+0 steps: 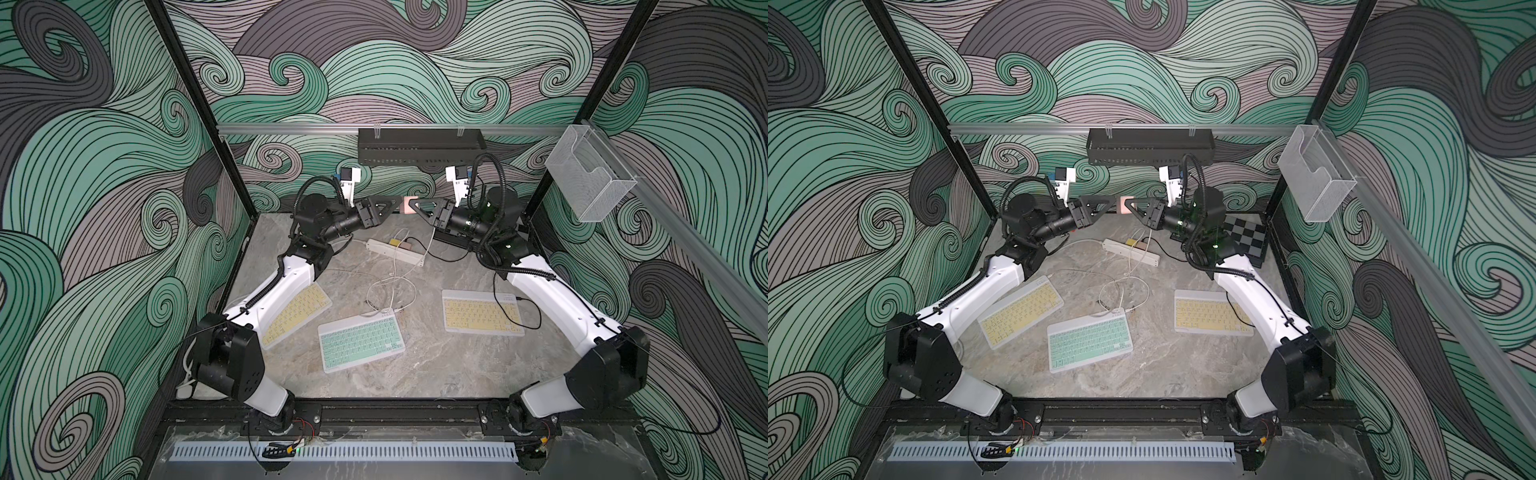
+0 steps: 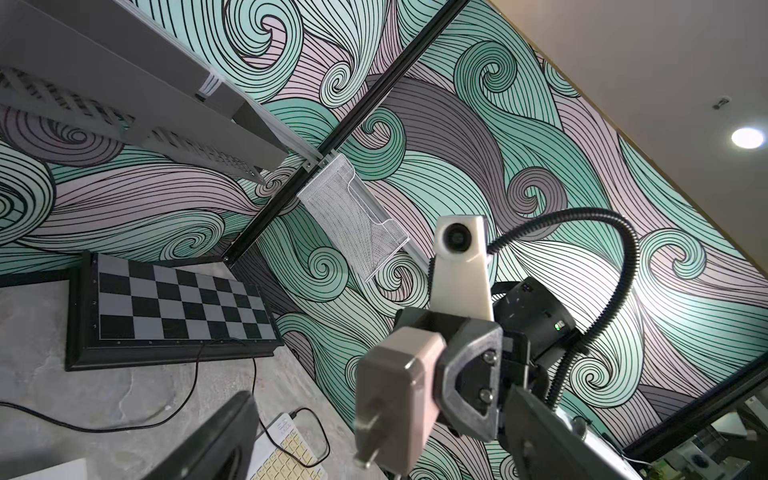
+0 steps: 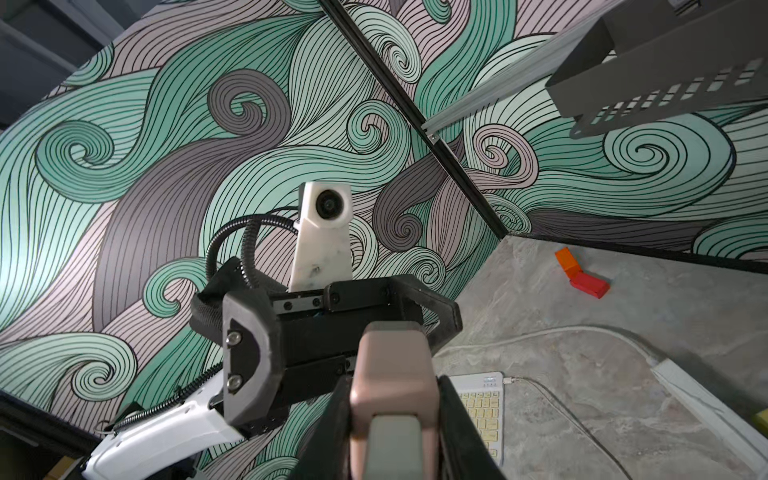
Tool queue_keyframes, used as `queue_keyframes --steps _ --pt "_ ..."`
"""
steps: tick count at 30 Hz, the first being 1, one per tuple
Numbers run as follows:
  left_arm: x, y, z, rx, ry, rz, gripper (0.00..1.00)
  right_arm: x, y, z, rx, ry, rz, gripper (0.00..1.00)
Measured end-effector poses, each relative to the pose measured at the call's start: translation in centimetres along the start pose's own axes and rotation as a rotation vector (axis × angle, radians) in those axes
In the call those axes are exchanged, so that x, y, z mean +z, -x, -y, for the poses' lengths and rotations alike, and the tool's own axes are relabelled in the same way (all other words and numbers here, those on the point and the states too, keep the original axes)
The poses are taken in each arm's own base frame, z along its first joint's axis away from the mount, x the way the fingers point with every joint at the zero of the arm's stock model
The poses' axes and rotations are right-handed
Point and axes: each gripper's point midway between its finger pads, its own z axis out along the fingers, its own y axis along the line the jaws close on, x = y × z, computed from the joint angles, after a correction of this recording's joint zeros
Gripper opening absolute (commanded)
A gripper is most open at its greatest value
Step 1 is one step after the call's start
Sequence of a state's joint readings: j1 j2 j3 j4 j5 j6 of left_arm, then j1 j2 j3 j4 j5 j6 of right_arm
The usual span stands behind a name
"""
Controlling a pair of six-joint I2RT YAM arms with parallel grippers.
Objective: Unplug the wireless keyboard
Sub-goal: Remove the power cord from the plug.
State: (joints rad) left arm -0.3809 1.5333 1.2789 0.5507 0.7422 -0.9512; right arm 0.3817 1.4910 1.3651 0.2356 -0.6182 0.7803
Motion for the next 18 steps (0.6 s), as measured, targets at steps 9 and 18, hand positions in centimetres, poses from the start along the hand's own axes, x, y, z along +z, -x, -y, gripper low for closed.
queue_keyframes --steps 9,18 --pt "1.4 -1.3 0.1 -0.055 -0.03 -0.011 0.77 0.1 1.2 0.2 0.086 0.002 0.068 0.0" --pt "1.7 -0.8 -0.3 -0.07 -0.036 0.017 0.71 0.5 1.7 0.0 0.145 0.041 0.094 0.0"
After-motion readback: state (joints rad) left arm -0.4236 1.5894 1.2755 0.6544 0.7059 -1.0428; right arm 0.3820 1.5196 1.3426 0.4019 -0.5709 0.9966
